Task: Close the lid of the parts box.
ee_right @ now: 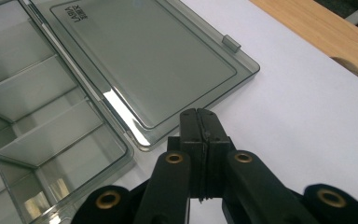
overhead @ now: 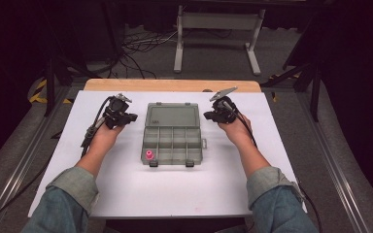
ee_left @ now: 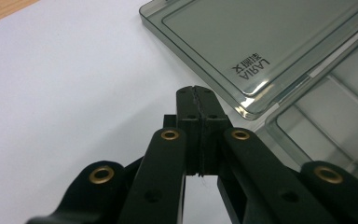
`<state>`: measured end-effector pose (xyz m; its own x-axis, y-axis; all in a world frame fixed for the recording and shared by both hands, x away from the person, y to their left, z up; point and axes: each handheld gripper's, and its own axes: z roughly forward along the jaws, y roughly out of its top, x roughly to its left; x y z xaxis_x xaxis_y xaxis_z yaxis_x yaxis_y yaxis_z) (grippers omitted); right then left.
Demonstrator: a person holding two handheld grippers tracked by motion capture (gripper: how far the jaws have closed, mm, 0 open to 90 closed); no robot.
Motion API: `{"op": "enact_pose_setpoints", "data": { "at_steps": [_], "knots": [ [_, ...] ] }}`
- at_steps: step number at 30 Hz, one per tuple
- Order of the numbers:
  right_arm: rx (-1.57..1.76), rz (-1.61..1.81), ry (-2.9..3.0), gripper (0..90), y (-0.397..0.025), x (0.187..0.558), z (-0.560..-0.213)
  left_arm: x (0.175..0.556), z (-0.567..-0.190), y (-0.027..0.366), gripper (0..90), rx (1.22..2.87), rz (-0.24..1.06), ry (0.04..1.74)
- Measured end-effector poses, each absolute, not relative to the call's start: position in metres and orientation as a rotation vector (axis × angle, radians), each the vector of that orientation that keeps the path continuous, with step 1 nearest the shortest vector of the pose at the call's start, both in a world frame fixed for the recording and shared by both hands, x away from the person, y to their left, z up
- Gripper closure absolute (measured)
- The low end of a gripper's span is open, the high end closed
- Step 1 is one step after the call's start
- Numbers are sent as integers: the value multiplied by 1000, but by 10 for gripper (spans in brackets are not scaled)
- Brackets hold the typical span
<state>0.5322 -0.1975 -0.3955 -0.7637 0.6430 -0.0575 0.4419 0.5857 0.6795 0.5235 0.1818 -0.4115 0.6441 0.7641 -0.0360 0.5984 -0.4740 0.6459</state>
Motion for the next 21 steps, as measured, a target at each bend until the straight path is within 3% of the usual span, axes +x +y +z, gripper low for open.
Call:
{"op": "enact_pose_setpoints", "data": {
  "at_steps": [21],
  "knots": [
    [903,913,2590,900,-193,543,-418,533,-432,169,899,2270,275,1059]
  ]
}}
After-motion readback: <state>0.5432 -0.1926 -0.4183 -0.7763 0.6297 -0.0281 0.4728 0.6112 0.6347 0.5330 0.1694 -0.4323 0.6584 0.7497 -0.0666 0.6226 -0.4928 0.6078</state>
